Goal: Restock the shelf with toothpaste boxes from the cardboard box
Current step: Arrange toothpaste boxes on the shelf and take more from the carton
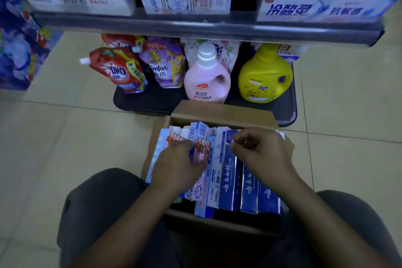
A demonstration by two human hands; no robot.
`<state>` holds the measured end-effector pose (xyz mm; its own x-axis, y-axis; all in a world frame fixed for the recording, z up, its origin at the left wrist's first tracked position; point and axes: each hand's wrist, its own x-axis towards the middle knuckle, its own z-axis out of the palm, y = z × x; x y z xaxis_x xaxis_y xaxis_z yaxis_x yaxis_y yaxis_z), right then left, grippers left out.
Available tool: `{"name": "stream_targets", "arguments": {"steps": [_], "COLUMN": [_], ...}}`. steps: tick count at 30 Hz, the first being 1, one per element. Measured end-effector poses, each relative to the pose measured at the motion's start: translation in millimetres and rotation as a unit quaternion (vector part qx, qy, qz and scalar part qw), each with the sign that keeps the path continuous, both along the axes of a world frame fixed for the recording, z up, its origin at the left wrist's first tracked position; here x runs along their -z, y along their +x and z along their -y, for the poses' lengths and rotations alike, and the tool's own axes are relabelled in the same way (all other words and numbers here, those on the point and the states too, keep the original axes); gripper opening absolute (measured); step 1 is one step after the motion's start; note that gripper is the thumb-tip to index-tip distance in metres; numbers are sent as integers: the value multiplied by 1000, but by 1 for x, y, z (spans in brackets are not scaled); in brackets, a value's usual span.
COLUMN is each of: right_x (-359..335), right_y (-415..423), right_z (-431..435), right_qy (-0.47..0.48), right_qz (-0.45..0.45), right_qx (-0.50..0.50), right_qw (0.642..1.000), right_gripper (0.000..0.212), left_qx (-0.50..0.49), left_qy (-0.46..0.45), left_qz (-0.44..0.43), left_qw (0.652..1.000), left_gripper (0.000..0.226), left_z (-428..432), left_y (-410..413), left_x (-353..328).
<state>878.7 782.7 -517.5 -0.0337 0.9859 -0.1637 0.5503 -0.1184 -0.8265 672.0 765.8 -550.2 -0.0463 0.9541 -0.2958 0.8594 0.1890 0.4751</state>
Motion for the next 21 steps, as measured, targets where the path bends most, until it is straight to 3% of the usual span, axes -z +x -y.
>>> {"name": "stream_targets", "arguments": {"steps": [6, 9, 12, 16, 19, 21], "right_x": [15, 17, 16, 16, 14, 13], "right_y": [-13, -14, -9, 0, 8, 14], "right_z": [1, 4, 3, -2, -4, -7], "right_qy": [-14, 1, -27, -93, -87, -74], "right_qz": [26, 20, -3, -85, -153, -190], "right_qx": [-38, -92, -169, -169, -114, -64], "right_qw": [999, 996, 985, 978, 978, 977], "right_gripper": [17, 47, 64, 37, 28, 27], "left_qx": [9, 11, 9, -6, -54, -86], "left_qy": [41, 51, 61, 64, 22, 19], "left_qz": [9, 123, 234, 306, 269, 126], "left_qw": [999, 991, 970, 950, 961, 988], "left_gripper": [20, 25, 50, 32, 18, 19], "left_z": [20, 30, 43, 44, 35, 30], "left_y": [11, 8, 4, -9, -34, -53], "left_x": [14, 13, 10, -4, -9, -6]}}
